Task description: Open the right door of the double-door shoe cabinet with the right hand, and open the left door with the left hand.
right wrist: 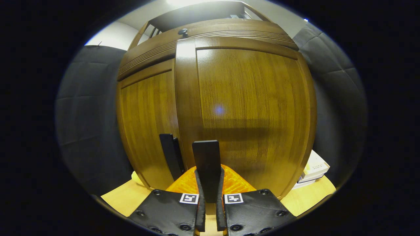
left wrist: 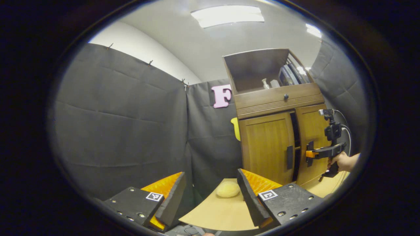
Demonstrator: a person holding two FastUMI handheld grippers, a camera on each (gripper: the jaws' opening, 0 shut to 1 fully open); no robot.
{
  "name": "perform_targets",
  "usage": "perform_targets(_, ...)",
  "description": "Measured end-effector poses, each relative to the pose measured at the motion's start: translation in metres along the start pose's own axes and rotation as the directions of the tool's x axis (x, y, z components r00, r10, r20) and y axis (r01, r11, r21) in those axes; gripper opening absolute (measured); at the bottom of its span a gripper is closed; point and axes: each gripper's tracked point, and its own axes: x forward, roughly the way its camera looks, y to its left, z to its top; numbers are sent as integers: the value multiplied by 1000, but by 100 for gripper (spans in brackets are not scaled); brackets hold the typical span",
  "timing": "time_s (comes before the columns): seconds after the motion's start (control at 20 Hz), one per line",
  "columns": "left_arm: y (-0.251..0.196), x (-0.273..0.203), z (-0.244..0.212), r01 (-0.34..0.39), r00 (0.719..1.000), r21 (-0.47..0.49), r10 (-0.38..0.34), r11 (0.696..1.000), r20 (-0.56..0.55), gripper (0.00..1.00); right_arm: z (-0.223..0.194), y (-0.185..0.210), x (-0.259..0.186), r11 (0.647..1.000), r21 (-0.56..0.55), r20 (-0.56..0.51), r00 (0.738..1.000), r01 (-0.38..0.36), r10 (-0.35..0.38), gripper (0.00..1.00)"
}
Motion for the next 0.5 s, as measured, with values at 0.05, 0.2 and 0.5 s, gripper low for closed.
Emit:
perform_targets(0.05,-4,0,0,13,1000,-4,-13,1000,2,92,0,0,-5,1000,2,-2,1000,-8,8,12)
perform_targets(0.2,-12,1,2,51,999,-12,-51,999,10,92,-2,-4,-18,1000,-2,-6,1000,-23,23,12)
perform_targets(0.5,-24,2,4,118,993,-27,-118,993,13,92,-6,-13,-47,998,12,-17,998,-57,58,12)
